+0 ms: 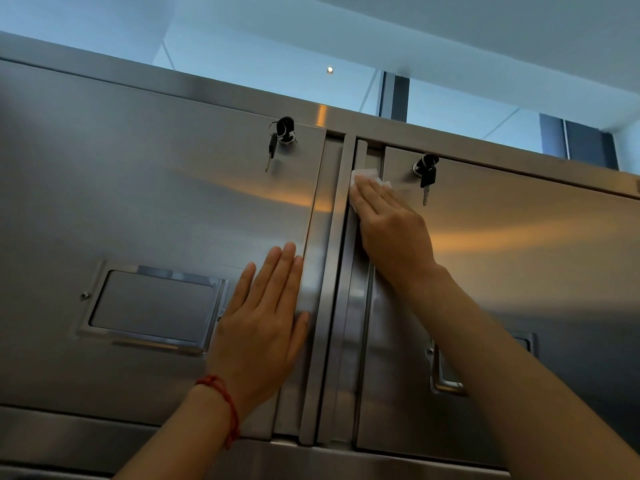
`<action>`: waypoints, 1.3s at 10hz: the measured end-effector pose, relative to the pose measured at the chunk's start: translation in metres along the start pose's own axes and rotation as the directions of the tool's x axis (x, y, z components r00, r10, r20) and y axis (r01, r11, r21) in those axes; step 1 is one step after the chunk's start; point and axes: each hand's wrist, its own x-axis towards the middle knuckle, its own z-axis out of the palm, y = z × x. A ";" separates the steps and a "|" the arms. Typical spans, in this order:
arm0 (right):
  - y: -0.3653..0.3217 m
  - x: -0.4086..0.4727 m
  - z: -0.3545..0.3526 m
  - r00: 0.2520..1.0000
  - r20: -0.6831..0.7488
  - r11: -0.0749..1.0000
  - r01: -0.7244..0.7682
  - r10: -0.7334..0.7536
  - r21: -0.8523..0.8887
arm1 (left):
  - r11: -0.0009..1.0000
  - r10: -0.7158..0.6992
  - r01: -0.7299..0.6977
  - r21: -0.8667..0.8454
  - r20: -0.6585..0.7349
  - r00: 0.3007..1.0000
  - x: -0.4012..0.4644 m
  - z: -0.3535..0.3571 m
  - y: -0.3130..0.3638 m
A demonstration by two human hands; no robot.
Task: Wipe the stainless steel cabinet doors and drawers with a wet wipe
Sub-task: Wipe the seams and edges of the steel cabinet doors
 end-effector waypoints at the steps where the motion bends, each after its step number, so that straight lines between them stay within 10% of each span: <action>1: 0.004 0.003 -0.002 0.999 0.045 1.000 0.021 -0.020 -0.008 | 1.000 -0.005 0.005 -0.002 0.002 1.000 0.000 -0.001 0.000; 13: 0.006 0.008 0.005 0.998 0.030 0.998 -0.056 0.055 0.028 | 1.000 -0.009 0.009 0.003 0.014 1.000 0.000 -0.002 0.001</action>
